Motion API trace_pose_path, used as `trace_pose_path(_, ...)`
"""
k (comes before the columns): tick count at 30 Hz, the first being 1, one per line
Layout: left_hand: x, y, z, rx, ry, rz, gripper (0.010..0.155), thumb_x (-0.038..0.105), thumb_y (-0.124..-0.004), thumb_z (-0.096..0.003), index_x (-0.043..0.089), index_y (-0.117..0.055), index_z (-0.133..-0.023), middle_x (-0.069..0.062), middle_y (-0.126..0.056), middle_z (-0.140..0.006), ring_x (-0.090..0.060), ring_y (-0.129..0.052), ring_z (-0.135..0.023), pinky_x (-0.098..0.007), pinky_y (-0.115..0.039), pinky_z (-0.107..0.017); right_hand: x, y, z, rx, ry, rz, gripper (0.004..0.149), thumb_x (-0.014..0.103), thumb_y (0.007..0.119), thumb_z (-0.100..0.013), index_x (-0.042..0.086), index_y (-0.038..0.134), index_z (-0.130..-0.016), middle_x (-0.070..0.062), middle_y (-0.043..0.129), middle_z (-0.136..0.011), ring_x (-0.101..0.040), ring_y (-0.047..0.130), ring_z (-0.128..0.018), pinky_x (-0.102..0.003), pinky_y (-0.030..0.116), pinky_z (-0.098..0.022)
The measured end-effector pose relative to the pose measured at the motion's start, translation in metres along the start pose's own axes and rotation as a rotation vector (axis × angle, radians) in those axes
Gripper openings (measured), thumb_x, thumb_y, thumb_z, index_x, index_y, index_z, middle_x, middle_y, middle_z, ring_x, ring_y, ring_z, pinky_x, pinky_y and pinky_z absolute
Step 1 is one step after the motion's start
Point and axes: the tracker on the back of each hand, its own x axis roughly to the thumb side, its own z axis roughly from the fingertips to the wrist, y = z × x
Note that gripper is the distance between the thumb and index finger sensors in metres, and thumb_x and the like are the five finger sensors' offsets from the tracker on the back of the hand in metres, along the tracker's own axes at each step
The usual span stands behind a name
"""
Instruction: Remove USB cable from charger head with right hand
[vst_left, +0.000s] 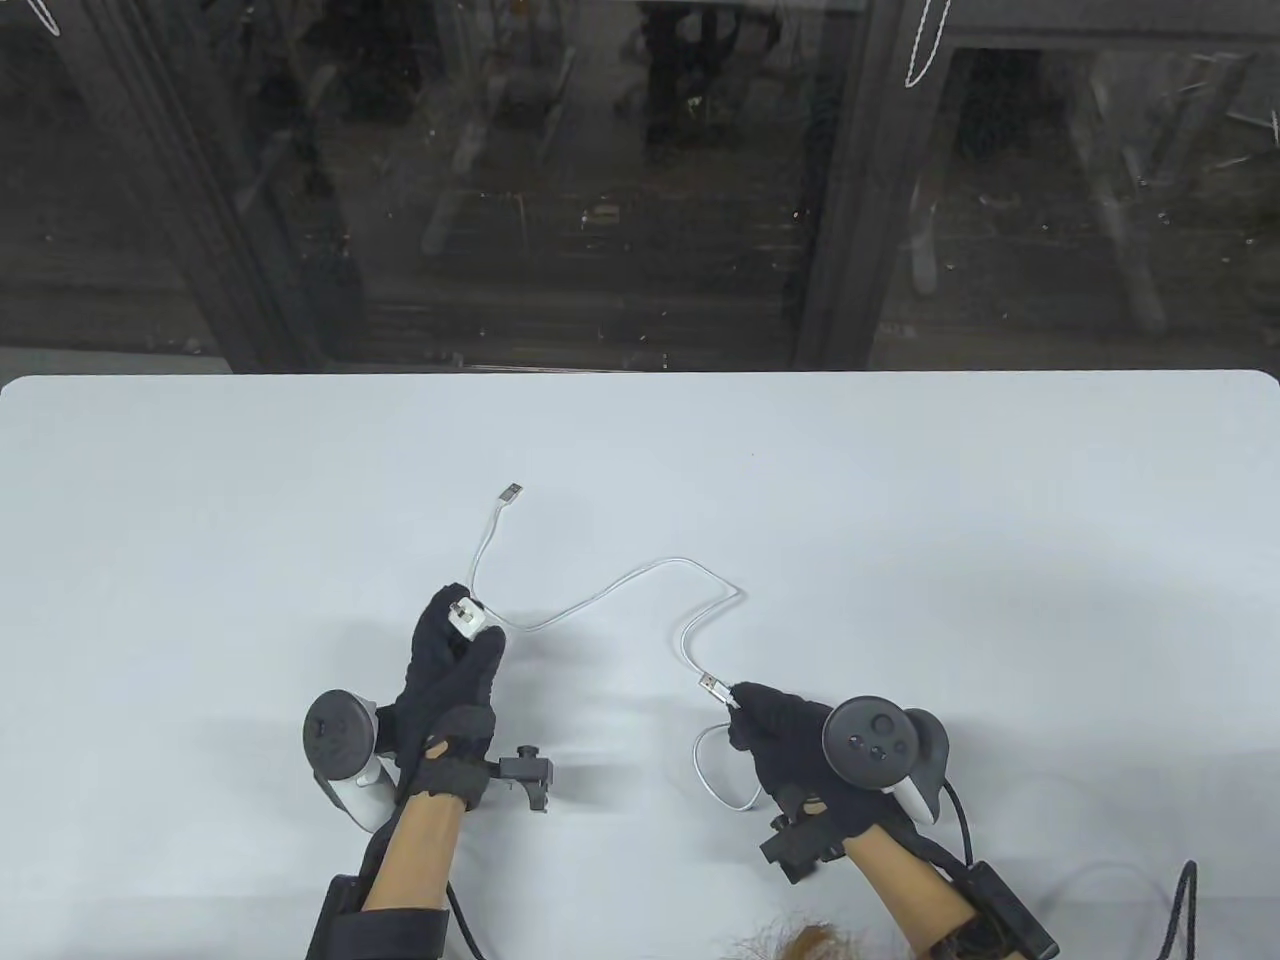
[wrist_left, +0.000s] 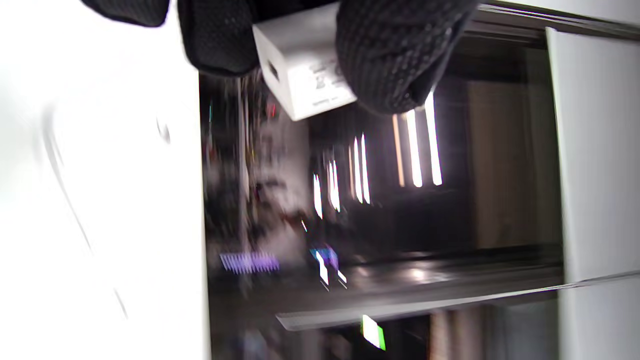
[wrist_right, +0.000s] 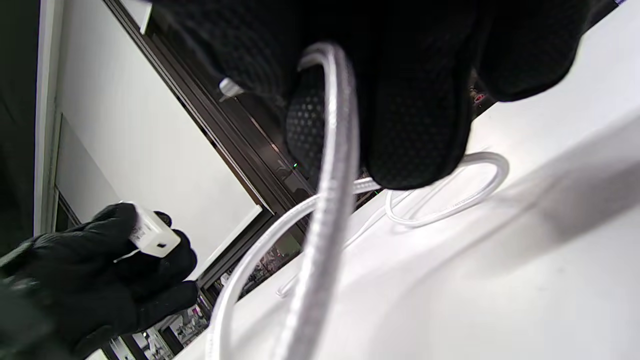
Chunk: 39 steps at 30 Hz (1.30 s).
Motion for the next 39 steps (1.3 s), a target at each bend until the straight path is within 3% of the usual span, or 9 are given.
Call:
trace_pose_path(5, 0.009, -0.005, -0.003, -0.151, -0.039, -0.464, 0.073, 0.03, -0.084, -0.0459, 0.014, -0.052, -0.11, -0.023, -0.052, -0.105, -0.049, -0.057, -0.087, -0.074, -0.043, -0.063, 0.0, 0.003, 0.0, 0.016, -0.004, 0.013, 0.04, 0.03, 0.078, -0.044, 0.009, 0.083, -0.078, -0.004, 0.1, -0.058, -0.032, 0.102, -0.05, -0.06, 0.073, -0.053)
trace_pose_path(8, 0.009, -0.012, -0.002, -0.285, 0.008, -0.739, 0.073, 0.028, -0.083, -0.0467, 0.012, -0.051, -0.111, -0.024, -0.051, -0.106, -0.05, -0.055, -0.087, -0.076, -0.038, -0.064, 0.001, 0.002, 0.001, 0.011, -0.007, 0.022, 0.04, 0.03, 0.078, -0.044, 0.009, 0.082, -0.078, -0.004, 0.1, -0.058, -0.032, 0.102, -0.05, -0.059, 0.073, -0.053)
trace_pose_path(14, -0.006, -0.023, -0.002, -0.456, 0.105, -0.987, 0.073, 0.029, -0.084, -0.0475, 0.009, -0.053, -0.11, -0.025, -0.056, -0.105, -0.05, -0.058, -0.087, -0.078, -0.034, -0.063, 0.002, 0.005, 0.001, 0.035, -0.011, 0.031, 0.04, 0.03, 0.078, -0.044, 0.009, 0.082, -0.079, -0.004, 0.1, -0.058, -0.032, 0.102, -0.05, -0.06, 0.072, -0.053)
trace_pose_path(17, -0.014, -0.026, 0.0, -0.524, 0.163, -1.101, 0.069, 0.029, -0.08, -0.0511, 0.01, -0.052, -0.111, -0.024, -0.05, -0.11, -0.054, -0.042, -0.097, -0.079, -0.029, -0.063, 0.003, 0.006, 0.001, 0.042, -0.01, 0.037, 0.04, 0.03, 0.078, -0.044, 0.009, 0.082, -0.079, -0.004, 0.099, -0.058, -0.032, 0.102, -0.051, -0.061, 0.07, -0.055)
trace_pose_path(21, -0.013, -0.027, 0.0, -0.558, 0.18, -0.999, 0.074, 0.035, -0.078, -0.0535, 0.012, -0.042, -0.114, -0.025, -0.03, -0.117, -0.057, -0.022, -0.102, -0.08, -0.024, -0.063, 0.004, 0.006, 0.001, 0.039, -0.017, 0.073, 0.04, 0.03, 0.078, -0.044, 0.009, 0.082, -0.079, -0.005, 0.099, -0.059, -0.033, 0.102, -0.052, -0.063, 0.067, -0.056)
trace_pose_path(25, 0.001, -0.028, 0.002, -0.532, 0.098, -0.845, 0.075, 0.039, -0.076, -0.0534, 0.011, -0.04, -0.113, -0.025, -0.03, -0.117, -0.058, -0.021, -0.102, -0.08, -0.025, -0.062, 0.005, -0.001, 0.0, 0.017, -0.026, 0.148, 0.04, 0.03, 0.08, -0.044, 0.011, 0.084, -0.079, -0.005, 0.1, -0.057, -0.032, 0.102, -0.048, -0.063, 0.065, -0.057)
trace_pose_path(30, 0.011, -0.035, 0.011, -0.567, 0.095, -0.337, 0.08, 0.05, -0.073, -0.0523, 0.01, -0.041, -0.113, -0.026, -0.033, -0.117, -0.059, -0.024, -0.102, -0.08, -0.027, -0.062, 0.014, -0.016, -0.01, -0.085, -0.087, 0.357, 0.04, 0.031, 0.081, -0.044, 0.015, 0.085, -0.08, -0.005, 0.099, -0.06, -0.033, 0.1, -0.054, -0.065, 0.063, -0.059)
trace_pose_path(32, 0.012, -0.04, 0.015, -0.606, 0.11, -0.245, 0.08, 0.051, -0.072, -0.0524, 0.01, -0.04, -0.113, -0.026, -0.032, -0.117, -0.059, -0.023, -0.102, -0.08, -0.026, -0.062, 0.02, -0.019, -0.016, -0.109, -0.101, 0.416, 0.04, 0.032, 0.081, -0.044, 0.015, 0.085, -0.08, -0.004, 0.099, -0.062, -0.034, 0.099, -0.056, -0.065, 0.062, -0.059)
trace_pose_path(39, 0.015, -0.058, 0.024, -0.716, 0.037, -0.382, 0.079, 0.05, -0.073, -0.0531, 0.011, -0.04, -0.114, -0.025, -0.03, -0.118, -0.059, -0.021, -0.102, -0.08, -0.027, -0.062, 0.036, 0.005, -0.05, 0.005, -0.117, 0.741, 0.039, 0.034, 0.082, -0.044, 0.02, 0.087, -0.079, -0.003, 0.099, -0.067, -0.037, 0.087, -0.076, -0.066, 0.058, -0.062)
